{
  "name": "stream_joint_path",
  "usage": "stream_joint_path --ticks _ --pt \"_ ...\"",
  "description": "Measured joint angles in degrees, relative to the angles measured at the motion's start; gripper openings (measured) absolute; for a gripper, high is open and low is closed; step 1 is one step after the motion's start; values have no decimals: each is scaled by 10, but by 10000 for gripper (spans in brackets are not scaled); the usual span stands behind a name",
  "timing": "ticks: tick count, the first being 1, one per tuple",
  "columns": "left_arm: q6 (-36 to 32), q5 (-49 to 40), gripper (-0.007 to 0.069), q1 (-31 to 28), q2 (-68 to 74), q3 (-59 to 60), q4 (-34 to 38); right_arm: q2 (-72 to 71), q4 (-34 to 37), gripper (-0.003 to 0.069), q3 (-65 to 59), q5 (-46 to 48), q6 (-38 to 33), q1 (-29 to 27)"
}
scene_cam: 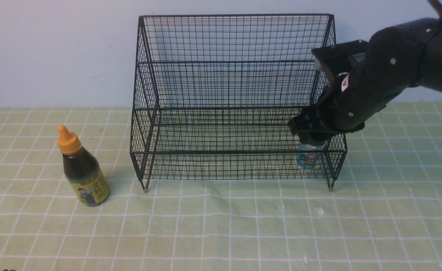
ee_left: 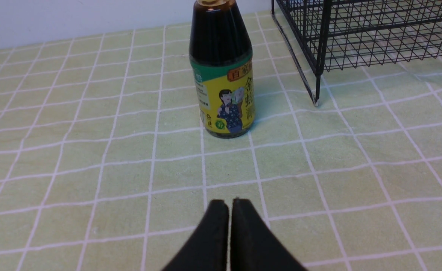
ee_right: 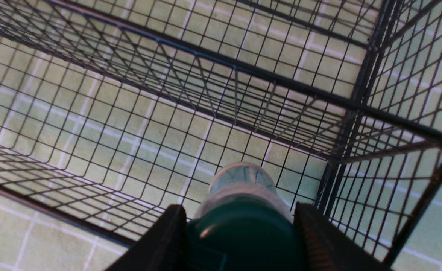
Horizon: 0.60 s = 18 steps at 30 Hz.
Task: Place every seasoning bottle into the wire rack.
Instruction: Use the right arm to put the condiment bottle back on the shelf, then use the left arm to grab the condiment bottle closest to it
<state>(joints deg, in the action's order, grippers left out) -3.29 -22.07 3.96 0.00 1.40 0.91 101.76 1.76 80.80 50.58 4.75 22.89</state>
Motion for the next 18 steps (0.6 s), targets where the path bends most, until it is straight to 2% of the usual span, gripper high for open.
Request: stream_joint_path --ticks 6,11,12,13,14,15,16,17,18 --pt "0 0 -6 0 0 0 0 -8 0 423 21 20 4 0" --pt "0 0 -6 0 0 0 0 -66 -13 403 51 56 4 0" --pt "0 0 -6 0 0 0 0 -88 -18 383 57 63 4 0" --pt "0 0 -6 0 0 0 0 -133 -21 330 64 76 4 0" --pt "0 0 -6 0 0 0 0 -133 -21 323 65 78 4 0" --pt "0 0 -6 0 0 0 0 -161 -24 285 66 85 5 0" --pt "0 0 -6 0 0 0 0 -213 -31 215 67 100 5 0" --pt "0 0 -6 0 0 0 0 -219 -33 197 67 102 6 0" --pt "0 0 -6 0 0 0 0 -269 -44 134 62 109 12 0"
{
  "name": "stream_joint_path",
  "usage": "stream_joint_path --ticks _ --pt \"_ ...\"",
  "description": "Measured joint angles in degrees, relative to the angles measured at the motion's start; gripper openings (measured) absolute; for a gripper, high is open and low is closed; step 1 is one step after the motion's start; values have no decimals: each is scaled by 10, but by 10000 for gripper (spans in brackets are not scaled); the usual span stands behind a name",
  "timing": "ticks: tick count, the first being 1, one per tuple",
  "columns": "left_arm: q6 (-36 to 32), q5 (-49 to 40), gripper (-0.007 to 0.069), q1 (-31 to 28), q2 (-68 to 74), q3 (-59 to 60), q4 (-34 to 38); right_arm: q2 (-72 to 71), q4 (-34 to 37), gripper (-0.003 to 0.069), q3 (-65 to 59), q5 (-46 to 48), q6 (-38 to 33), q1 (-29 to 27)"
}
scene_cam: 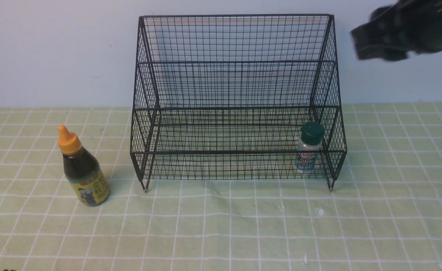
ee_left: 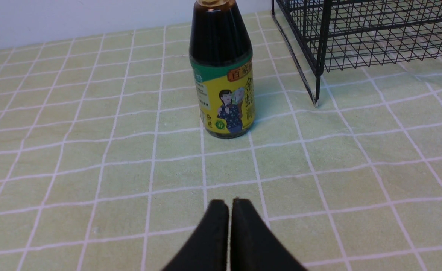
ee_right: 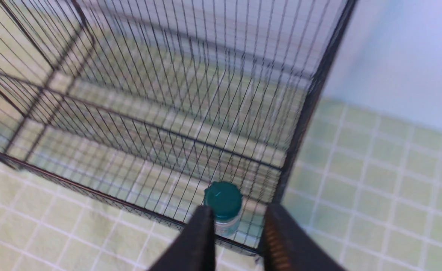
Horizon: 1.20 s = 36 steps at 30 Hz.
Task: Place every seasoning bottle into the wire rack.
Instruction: Use the left arm to grab the condiment bottle closest to it
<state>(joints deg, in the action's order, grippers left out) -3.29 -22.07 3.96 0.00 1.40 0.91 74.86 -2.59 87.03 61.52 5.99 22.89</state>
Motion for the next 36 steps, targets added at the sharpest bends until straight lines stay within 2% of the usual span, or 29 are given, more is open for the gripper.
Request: stream_joint_path --ticks 1,2,3,5,8,12,18,27,36 --pt "0 0 -6 0 0 0 0 -13 -1 117 -1 1 1 0" --pt "0 0 -6 0 0 0 0 -69 -12 53 -16 1 16 0" --pt "0 0 -6 0 0 0 0 -106 -21 25 -31 -4 25 0" --pt "0 0 -6 0 0 0 0 -177 -37 0 -70 -23 40 0" --pt "0 0 -6 0 0 0 0 -267 -58 -11 -141 -64 54 0" --pt "0 0 -6 0 0 0 0 -452 -69 -14 -297 -173 59 0" --pt "0 0 -6 0 0 0 0 -626 -69 -14 -455 -250 69 0" --pt "0 0 -6 0 0 0 0 -740 -59 -14 -586 -263 88 0" --pt "0 0 -6 0 0 0 0 -745 -54 -14 -605 -259 87 0"
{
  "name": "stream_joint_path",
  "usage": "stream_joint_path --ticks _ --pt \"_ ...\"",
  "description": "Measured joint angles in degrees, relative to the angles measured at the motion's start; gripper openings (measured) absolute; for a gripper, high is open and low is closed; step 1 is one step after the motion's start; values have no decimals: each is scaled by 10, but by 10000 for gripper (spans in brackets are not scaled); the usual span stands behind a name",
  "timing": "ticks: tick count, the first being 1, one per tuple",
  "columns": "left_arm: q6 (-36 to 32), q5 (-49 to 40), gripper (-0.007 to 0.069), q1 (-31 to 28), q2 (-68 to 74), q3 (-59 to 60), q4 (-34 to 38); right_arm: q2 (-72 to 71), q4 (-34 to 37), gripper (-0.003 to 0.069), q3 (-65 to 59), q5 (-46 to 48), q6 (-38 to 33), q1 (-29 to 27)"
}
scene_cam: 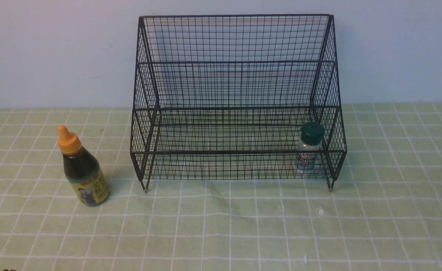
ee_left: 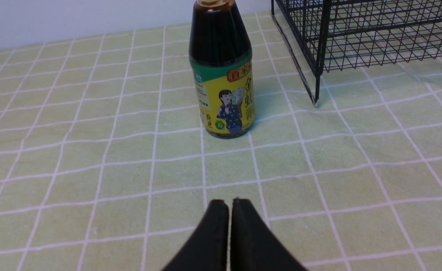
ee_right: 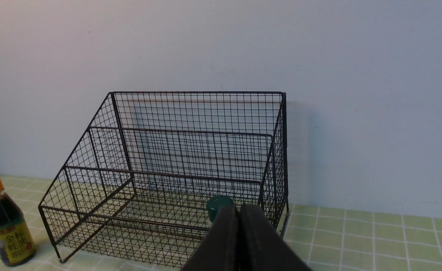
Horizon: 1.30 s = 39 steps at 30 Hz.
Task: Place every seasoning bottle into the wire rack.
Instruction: Use the left arm to grab the condiment bottle closest to it
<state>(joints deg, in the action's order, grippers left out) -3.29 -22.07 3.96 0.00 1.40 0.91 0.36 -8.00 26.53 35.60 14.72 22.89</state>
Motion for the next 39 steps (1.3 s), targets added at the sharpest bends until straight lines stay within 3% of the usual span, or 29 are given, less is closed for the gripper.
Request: stream_joint_path --ticks 7,15,20,39 --pt "0 0 -6 0 0 0 0 -9 1 -14 -15 -12 -2 -14" --pt "0 0 -6 0 0 0 0 -12 1 -14 -144 -69 -17 -150" --pt "0 0 -6 0 0 0 0 -12 0 -14 -269 -172 -18 -219" --pt "0 0 -6 0 0 0 0 -11 0 -14 -280 -153 -19 -229"
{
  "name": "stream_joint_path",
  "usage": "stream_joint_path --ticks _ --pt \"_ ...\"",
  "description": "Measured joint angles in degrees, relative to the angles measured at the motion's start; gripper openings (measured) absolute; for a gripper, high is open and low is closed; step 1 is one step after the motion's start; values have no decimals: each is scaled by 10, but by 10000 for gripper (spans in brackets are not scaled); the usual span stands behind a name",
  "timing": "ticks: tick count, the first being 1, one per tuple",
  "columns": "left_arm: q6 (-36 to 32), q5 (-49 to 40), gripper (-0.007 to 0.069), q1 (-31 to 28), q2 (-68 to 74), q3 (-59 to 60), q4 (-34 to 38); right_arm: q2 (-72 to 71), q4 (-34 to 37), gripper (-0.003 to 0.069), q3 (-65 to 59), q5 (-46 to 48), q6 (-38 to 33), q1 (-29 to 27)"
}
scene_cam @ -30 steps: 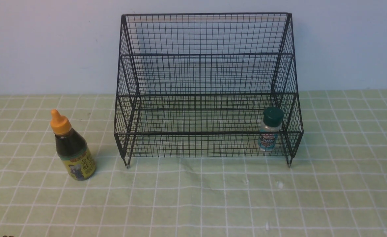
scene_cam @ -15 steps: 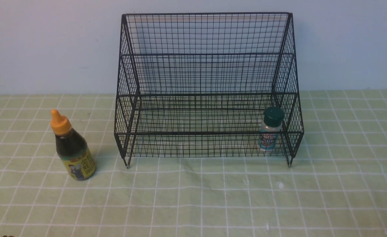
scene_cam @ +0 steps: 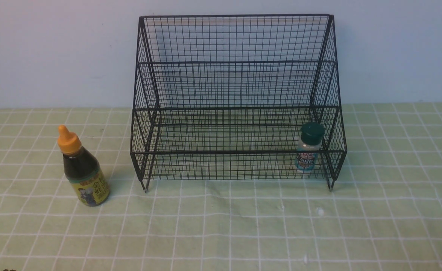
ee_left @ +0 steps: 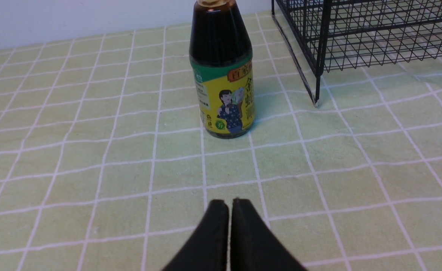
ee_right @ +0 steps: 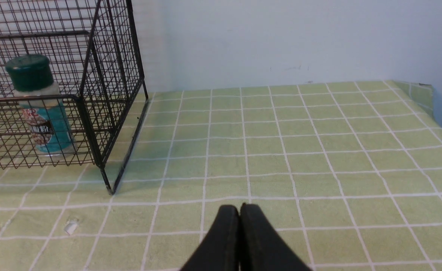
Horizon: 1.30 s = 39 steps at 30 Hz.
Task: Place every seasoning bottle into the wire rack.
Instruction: Use the left arm to grab the condiment bottle closest to it
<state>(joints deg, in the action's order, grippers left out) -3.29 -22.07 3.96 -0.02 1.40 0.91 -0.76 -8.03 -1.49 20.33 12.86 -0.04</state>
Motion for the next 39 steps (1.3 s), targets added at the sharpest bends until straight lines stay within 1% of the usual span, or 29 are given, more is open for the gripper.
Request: stream_joint_path --ticks 26,30,31,34,36,37,38,39 --pt "0 1 -6 0 0 0 -3 0 -1 -14 0 0 0 0" --pt "6 26 -6 0 0 3 -2 0 -1 -14 0 0 0 0" --pt "27 65 -6 0 0 3 20 0 -1 -14 0 0 0 0" --pt "77 135 -6 0 0 3 84 0 -1 -14 0 0 0 0" --pt "108 181 -6 0 0 3 140 0 -1 -14 0 0 0 0" --pt "110 181 -6 0 0 3 144 0 -1 -14 0 0 0 0" --pt "120 207 -6 0 0 3 169 0 -1 -14 0 0 0 0" --pt "122 221 -6 0 0 3 180 0 -1 -14 0 0 0 0"
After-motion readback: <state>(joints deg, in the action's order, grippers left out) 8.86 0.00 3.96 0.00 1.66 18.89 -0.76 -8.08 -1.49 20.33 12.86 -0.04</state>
